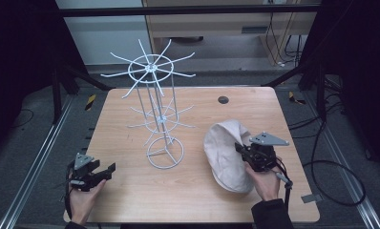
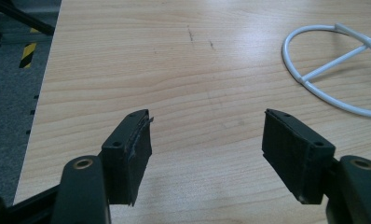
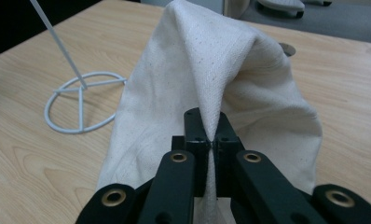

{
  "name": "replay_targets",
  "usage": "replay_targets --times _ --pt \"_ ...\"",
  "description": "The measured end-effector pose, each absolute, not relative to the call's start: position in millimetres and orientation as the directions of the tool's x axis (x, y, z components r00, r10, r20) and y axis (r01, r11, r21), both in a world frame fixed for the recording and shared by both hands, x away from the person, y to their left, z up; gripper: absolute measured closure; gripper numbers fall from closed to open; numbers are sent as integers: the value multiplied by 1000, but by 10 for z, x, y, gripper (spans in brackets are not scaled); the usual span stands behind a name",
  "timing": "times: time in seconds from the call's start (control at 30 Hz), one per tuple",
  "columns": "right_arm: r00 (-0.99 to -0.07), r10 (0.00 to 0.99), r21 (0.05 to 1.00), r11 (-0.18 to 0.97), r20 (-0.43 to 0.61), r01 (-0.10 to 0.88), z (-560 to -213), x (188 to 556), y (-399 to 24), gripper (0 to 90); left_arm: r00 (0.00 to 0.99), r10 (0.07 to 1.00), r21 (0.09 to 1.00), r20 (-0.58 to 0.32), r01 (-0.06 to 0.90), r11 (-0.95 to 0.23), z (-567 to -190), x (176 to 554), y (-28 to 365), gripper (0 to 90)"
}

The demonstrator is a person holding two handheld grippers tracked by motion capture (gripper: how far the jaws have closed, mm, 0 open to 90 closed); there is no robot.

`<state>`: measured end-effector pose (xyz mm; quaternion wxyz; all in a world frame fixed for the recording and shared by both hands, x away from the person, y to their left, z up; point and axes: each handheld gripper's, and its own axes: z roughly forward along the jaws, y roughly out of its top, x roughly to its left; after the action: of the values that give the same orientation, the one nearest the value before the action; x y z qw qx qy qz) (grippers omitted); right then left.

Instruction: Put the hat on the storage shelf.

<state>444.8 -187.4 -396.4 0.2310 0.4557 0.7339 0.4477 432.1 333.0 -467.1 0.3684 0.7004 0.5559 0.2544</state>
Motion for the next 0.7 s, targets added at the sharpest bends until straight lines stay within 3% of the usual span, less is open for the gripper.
replay_targets --times 0.7 --pt "-514 855 951 98 71 294 -3635 4256 -2012 884 256 965 799 -50 591 -115 -4677 4321 3329 330"
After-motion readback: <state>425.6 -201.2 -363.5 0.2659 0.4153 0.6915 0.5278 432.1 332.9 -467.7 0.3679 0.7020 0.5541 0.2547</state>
